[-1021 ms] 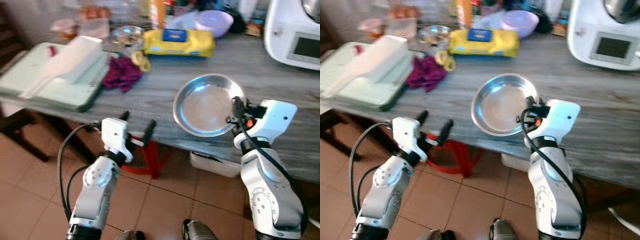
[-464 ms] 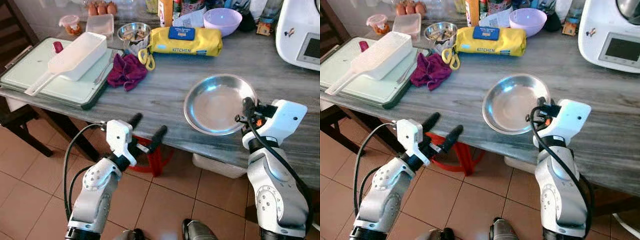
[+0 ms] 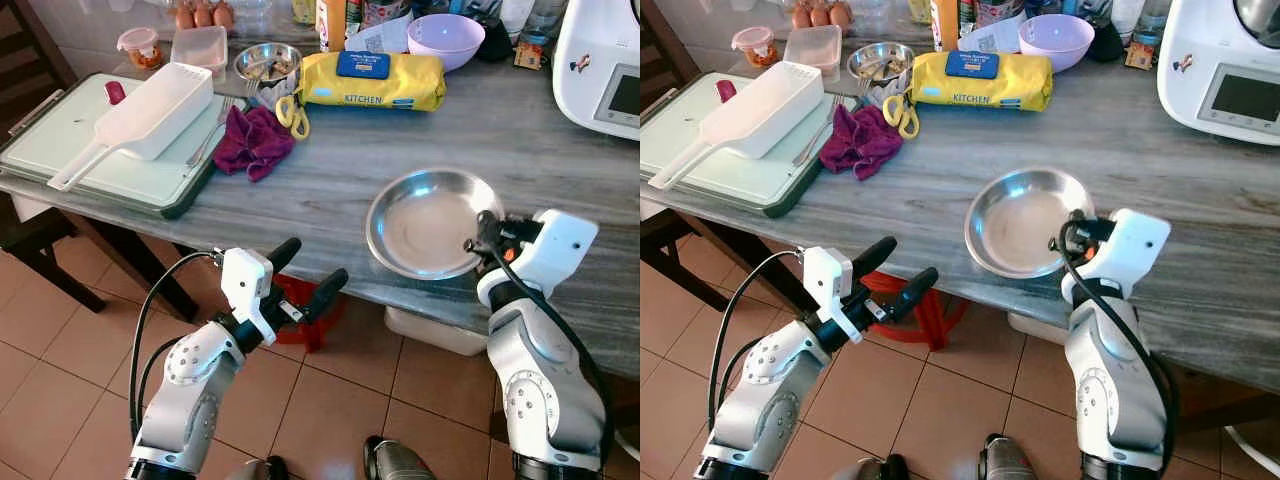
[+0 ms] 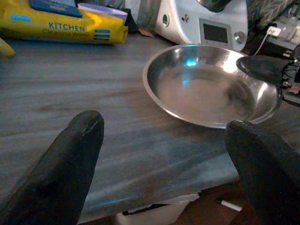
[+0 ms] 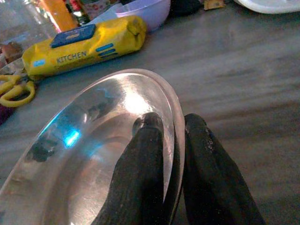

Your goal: Setting the table

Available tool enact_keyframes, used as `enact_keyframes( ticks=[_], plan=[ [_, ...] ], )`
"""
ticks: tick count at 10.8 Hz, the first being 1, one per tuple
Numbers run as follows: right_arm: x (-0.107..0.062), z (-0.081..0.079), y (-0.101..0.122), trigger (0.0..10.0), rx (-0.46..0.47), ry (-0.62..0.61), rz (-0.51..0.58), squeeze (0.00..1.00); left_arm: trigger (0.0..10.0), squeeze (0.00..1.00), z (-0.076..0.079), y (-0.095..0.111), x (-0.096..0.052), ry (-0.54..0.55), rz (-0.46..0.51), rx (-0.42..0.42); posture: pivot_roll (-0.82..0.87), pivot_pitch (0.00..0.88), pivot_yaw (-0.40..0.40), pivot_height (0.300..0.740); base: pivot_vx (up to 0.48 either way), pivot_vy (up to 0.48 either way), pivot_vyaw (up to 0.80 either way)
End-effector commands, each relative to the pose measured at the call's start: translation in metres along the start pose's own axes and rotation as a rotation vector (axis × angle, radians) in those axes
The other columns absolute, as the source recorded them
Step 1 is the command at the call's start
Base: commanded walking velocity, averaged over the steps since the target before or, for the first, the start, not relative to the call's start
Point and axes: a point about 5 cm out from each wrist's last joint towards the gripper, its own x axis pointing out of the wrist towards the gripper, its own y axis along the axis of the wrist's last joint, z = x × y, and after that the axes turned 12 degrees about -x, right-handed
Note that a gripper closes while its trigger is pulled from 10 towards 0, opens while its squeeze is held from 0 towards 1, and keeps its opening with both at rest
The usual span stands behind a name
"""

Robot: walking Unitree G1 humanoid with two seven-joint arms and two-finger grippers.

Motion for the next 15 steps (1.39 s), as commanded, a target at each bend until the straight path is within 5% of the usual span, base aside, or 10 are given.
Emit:
enact_keyframes(
  ticks=[1,6,13,14,15],
  plan=[
    [0.000,0.003,-0.003,10.0,0.011,-0.011,-0.008,0.00,10.0,0.00,0.001,-0.003,-0.003,-0.004,-0.025,0.008,-0.21,0.211,0.053,0.740,0.000,0.000,0.00],
    [0.018,-0.002,-0.007,10.0,0.028,0.004,-0.006,0.00,10.0,0.00,0.008,-0.005,-0.003,-0.076,-0.044,0.004,-0.20,0.200,0.057,0.740,0.000,0.000,0.00],
    [0.030,-0.016,-0.023,10.0,0.024,0.096,-0.058,0.00,10.0,0.00,0.010,-0.007,0.002,-0.041,-0.041,0.019,-0.20,0.196,0.058,0.740,0.000,0.000,0.00],
    [0.032,-0.017,-0.024,10.0,0.038,0.104,-0.065,0.87,10.0,0.00,0.010,-0.007,0.002,-0.040,-0.042,0.020,-0.20,0.197,0.059,0.740,0.000,0.000,0.00],
    [0.034,-0.018,-0.023,10.0,0.038,0.104,-0.060,1.00,10.0,0.00,0.009,-0.007,0.003,-0.035,-0.043,0.021,-0.20,0.197,0.059,0.740,0.000,0.000,0.00]
  ],
)
